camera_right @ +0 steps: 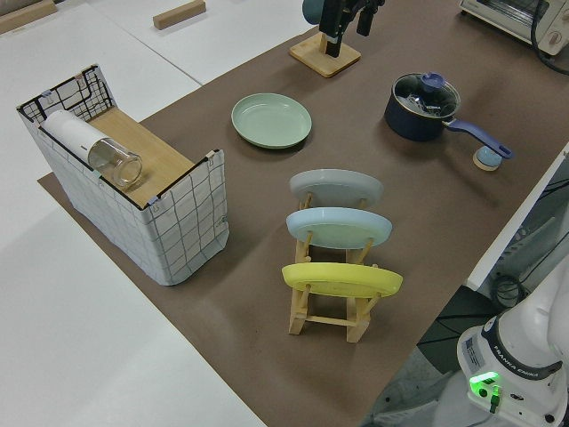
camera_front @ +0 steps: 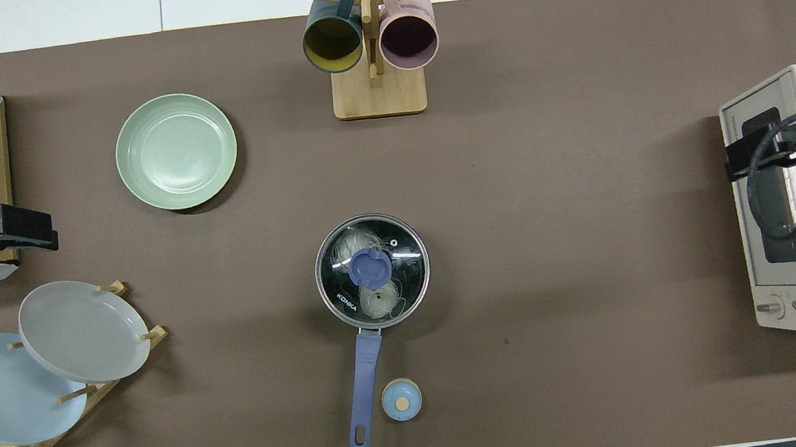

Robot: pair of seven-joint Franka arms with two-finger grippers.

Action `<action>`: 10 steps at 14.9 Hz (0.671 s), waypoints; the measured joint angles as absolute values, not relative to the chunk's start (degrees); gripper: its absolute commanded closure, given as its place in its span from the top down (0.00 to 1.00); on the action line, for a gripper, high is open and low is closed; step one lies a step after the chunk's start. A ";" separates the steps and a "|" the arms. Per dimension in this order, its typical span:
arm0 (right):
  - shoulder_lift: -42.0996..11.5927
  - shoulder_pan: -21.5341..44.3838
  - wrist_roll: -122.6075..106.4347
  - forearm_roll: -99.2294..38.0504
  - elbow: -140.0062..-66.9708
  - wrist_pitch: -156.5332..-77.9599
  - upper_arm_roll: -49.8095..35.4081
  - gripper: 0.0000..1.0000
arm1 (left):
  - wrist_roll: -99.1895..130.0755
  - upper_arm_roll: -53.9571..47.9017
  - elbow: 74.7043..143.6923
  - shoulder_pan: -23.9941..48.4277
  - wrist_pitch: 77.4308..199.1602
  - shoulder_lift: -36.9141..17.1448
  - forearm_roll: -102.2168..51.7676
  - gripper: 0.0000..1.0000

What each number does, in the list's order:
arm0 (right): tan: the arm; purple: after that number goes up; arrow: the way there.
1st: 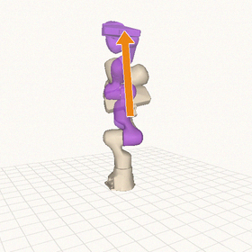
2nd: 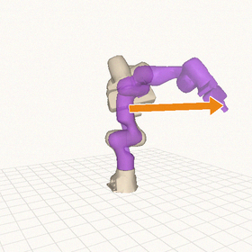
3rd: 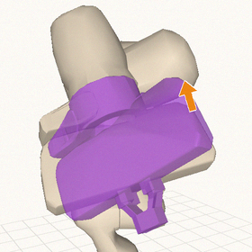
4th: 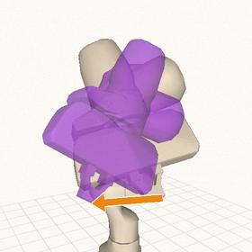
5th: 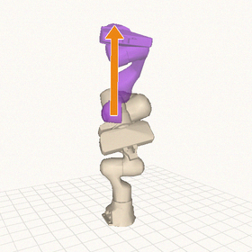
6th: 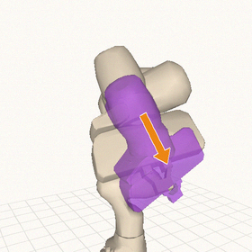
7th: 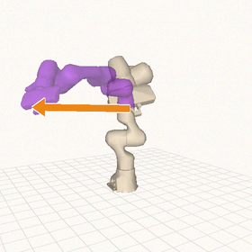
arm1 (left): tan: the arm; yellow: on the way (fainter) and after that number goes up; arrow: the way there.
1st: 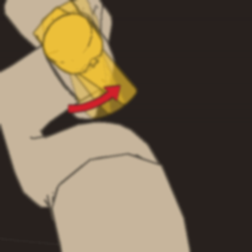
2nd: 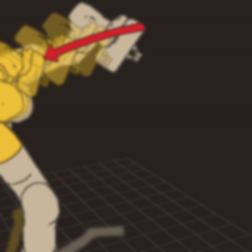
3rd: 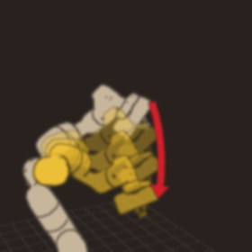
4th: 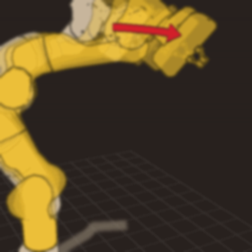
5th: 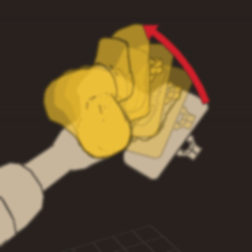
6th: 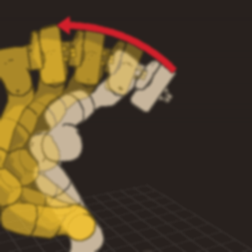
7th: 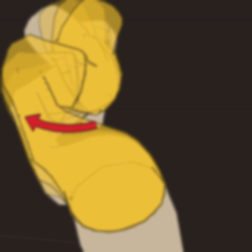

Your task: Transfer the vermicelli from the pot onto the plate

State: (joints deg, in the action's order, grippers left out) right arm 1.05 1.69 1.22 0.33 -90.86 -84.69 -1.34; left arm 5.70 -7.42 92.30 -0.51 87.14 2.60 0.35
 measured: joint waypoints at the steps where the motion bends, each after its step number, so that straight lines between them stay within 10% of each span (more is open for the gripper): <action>1: 1.05 3.21 1.64 0.28 -90.87 -85.01 -1.58 1.00 | 5.70 -7.42 92.30 -0.51 87.14 2.60 0.35 1.00; 10: -1.34 19.91 24.21 -3.72 -90.87 -91.70 -2.41 1.00 | 5.70 -7.42 92.30 -0.51 87.14 2.60 0.35 1.00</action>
